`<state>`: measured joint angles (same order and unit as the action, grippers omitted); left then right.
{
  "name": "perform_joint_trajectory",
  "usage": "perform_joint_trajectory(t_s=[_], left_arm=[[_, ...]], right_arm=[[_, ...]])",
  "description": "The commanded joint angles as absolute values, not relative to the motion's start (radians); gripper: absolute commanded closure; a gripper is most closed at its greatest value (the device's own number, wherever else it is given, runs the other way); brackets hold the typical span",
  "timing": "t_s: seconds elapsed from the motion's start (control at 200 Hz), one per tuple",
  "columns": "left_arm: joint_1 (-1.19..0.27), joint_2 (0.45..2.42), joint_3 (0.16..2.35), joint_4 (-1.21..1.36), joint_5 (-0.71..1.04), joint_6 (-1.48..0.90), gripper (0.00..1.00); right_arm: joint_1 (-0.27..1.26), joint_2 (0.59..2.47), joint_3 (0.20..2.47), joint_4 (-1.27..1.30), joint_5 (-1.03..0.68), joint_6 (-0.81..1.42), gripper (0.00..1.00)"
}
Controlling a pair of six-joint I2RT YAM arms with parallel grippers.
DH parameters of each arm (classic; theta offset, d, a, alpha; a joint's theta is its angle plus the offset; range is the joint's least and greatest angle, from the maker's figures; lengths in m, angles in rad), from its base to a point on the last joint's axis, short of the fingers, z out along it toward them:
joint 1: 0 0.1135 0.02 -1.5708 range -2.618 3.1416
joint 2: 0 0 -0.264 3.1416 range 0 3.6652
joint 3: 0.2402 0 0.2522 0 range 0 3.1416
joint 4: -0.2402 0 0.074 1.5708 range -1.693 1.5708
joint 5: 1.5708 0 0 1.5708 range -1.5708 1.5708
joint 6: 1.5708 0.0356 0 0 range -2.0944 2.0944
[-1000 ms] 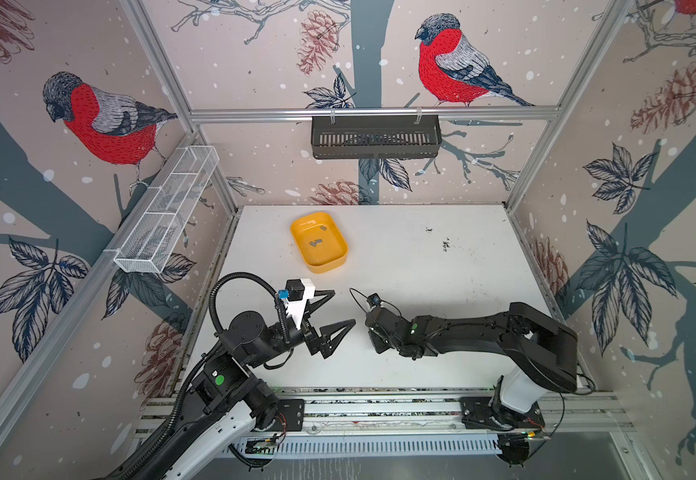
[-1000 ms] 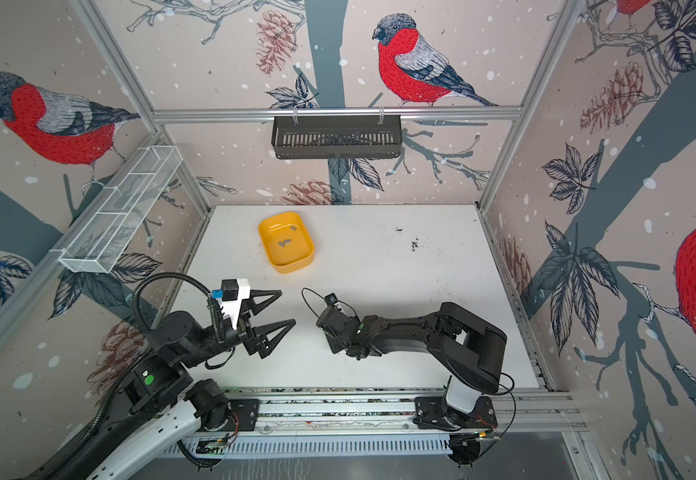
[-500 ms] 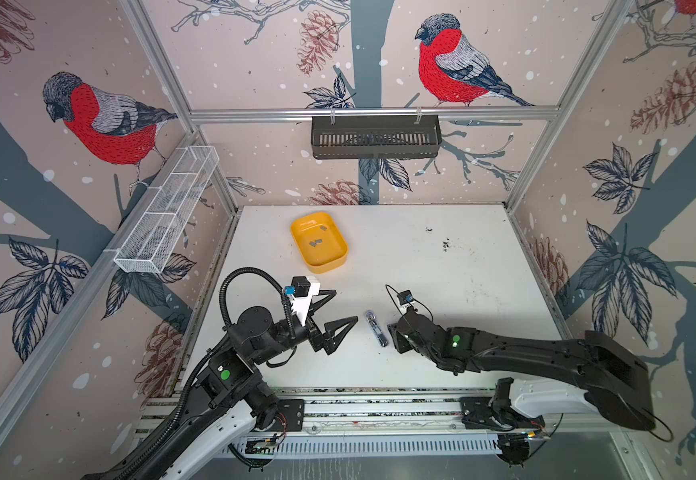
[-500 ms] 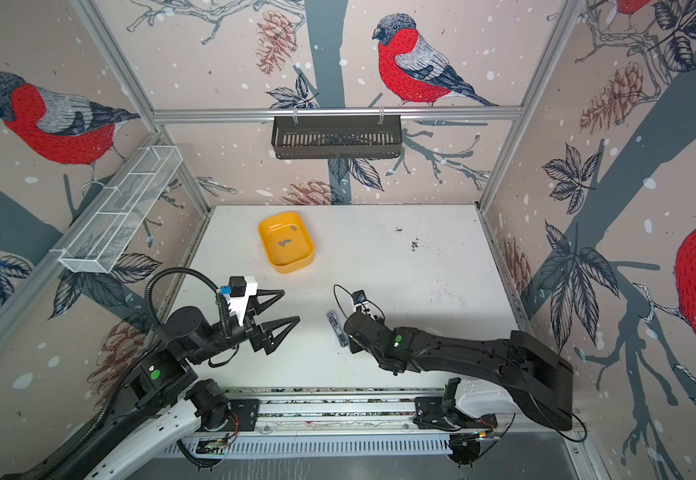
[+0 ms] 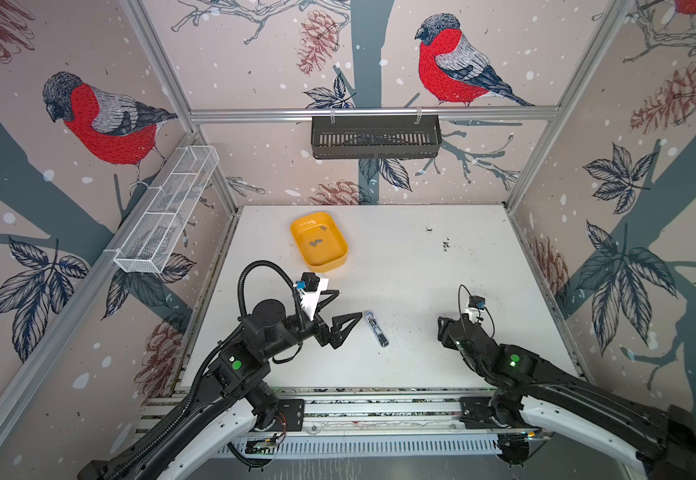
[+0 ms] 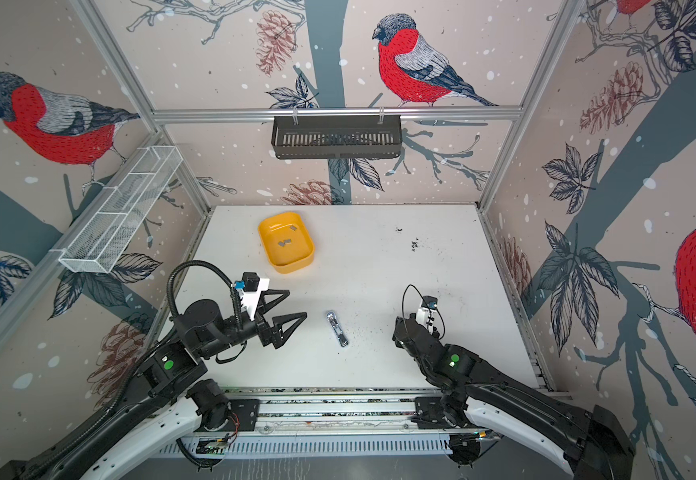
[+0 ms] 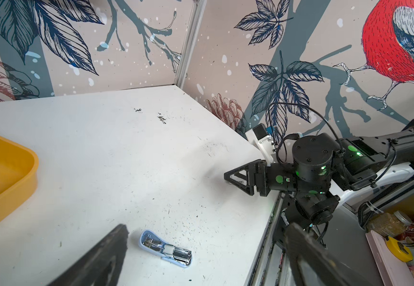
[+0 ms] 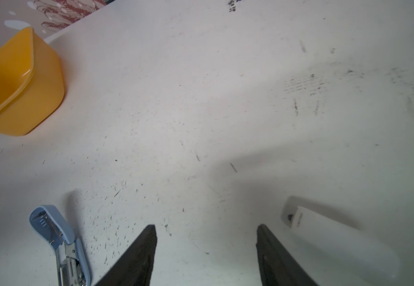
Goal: Load the staples into the stapler
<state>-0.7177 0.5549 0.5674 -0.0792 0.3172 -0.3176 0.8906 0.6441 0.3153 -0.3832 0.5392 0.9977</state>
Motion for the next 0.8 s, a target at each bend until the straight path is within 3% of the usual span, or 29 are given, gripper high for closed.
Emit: perform_joint_trajectory(t_s=[0.0,0.18,0.305,0.42,0.796], left_arm=[[-0.718,0.554,0.559,-0.011,0.334,-0.325,0.01],[-0.718,0.558,0.553,-0.006,0.342,-0.332,0.01],[-0.718,0.555,0.548,-0.001,0.341,-0.333,0.01],[-0.718,0.560,0.548,0.004,0.347,-0.332,0.01],[-0.718,0.547,0.544,0.007,0.350,-0.333,0.01]], right_arm=[[0.835,0.577,0.310,-0.467,0.566,1.032,0.34],[0.743,0.551,0.313,-0.517,0.528,1.071,0.33],[0.733,0.535,0.313,-0.570,0.563,1.132,0.18],[0.719,0.514,0.306,-0.591,0.594,1.177,0.13],[0.546,0.564,0.253,-0.441,0.422,1.074,0.12]])
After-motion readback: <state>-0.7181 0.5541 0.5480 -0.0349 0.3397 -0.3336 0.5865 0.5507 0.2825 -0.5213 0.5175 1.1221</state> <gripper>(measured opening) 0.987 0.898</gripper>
